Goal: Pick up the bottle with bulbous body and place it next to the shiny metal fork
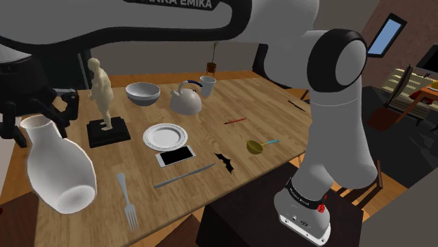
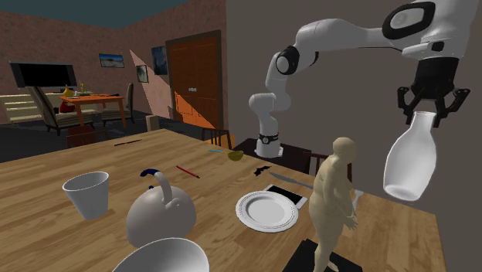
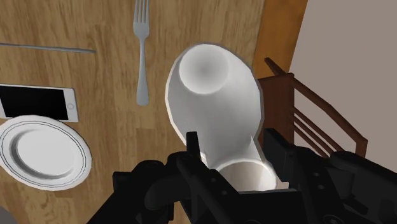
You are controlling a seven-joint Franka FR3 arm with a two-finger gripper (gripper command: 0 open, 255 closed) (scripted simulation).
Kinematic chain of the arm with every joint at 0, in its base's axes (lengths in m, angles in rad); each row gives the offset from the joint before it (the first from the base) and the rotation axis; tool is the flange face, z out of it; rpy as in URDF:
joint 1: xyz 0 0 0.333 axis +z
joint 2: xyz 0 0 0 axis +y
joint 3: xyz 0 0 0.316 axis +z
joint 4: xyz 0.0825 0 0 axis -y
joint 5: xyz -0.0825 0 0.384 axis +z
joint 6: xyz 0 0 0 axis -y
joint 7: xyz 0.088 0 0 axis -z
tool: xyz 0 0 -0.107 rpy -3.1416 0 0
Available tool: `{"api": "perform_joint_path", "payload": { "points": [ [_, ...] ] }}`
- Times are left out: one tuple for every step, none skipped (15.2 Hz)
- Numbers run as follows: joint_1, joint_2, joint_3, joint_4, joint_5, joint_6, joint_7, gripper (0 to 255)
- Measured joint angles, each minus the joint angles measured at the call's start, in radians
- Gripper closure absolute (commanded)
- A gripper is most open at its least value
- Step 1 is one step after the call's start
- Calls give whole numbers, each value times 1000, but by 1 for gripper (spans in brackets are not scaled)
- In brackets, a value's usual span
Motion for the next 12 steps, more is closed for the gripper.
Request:
{"api": "perform_joint_path", "payload": {
  "points": [
    [1,3,-1,-8,-2,10,5,255],
    [0,5,-1,-19,-3,22,8,255],
    [-2,4,-1,-36,-4,37,14,255],
    [-5,3,-1,-50,-4,49,16,255],
    [-6,5,-2,-59,-5,60,19,255],
    [-8,7,-3,-70,-6,72,22,255],
    [-12,6,-3,-85,-6,85,24,255],
    [-13,5,-3,-102,-7,99,29,255],
    [-16,6,-3,-114,-8,112,31,255],
    [-19,7,-4,-126,-9,125,33,255],
    [-21,6,-4,-139,-10,136,36,255],
    [-24,5,-5,-154,-11,150,39,255]
  ]
}}
